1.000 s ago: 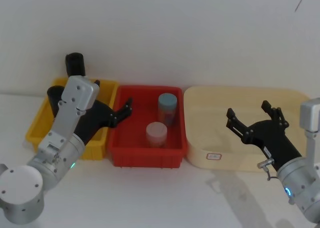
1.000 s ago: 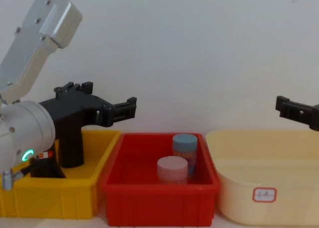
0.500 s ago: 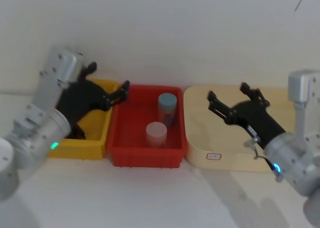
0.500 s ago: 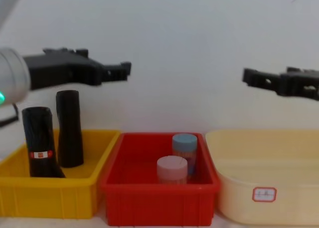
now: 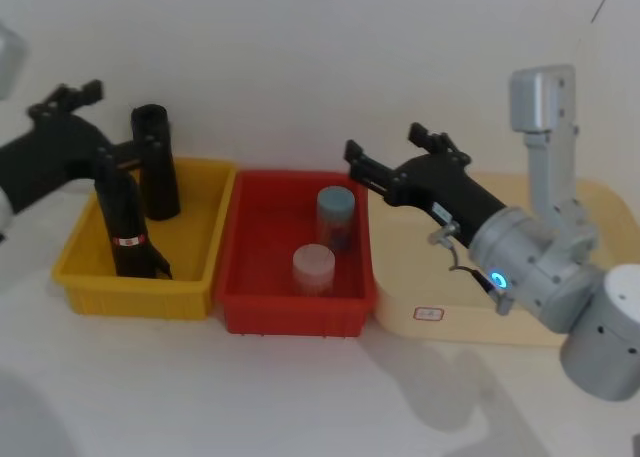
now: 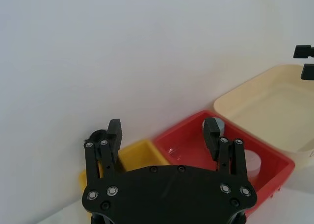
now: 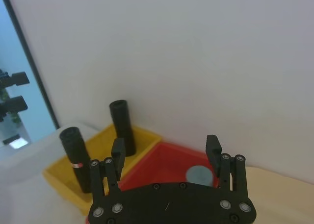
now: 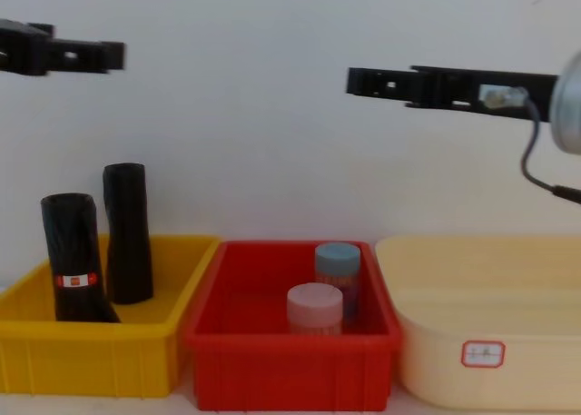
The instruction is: Pick up the garbage bag with the one hand and transfer it to the other hand.
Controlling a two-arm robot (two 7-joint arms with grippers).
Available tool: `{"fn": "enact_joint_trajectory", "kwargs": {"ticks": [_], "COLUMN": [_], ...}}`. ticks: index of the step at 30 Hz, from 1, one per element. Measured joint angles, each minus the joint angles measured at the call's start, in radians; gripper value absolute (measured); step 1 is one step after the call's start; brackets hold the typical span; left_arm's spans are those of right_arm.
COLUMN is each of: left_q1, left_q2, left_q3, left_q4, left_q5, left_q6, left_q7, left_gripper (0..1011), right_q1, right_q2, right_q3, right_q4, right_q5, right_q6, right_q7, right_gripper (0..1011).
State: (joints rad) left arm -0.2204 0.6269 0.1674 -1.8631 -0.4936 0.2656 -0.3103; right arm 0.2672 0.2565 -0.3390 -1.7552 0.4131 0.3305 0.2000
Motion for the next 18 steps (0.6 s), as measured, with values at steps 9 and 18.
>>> {"fn": "enact_joint_trajectory", "kwargs": {"ticks": [9, 18], "left_q1": [0.04, 0.04], "left_q2": [0.067, 0.093], "left_q3": [-0.094, -0.101], "left_q4": [0.011, 0.078], "left_q5": [-0.074, -0.105], "left_q6": [0.028, 0.044], "left_q7": [-0.055, -0.091], "left_gripper": [1001, 1001], "right_q1": [0.049, 0.07], "right_q2": [-0.026, -0.046], "right_q3": [-0.044, -0.071], "right_q4": [0.031, 0.075], "right_q5": [0.007, 0.008], "right_q6": [0.048, 0.066], "right_q7": [0.001, -0.001], "right_gripper": [999, 1000]}}
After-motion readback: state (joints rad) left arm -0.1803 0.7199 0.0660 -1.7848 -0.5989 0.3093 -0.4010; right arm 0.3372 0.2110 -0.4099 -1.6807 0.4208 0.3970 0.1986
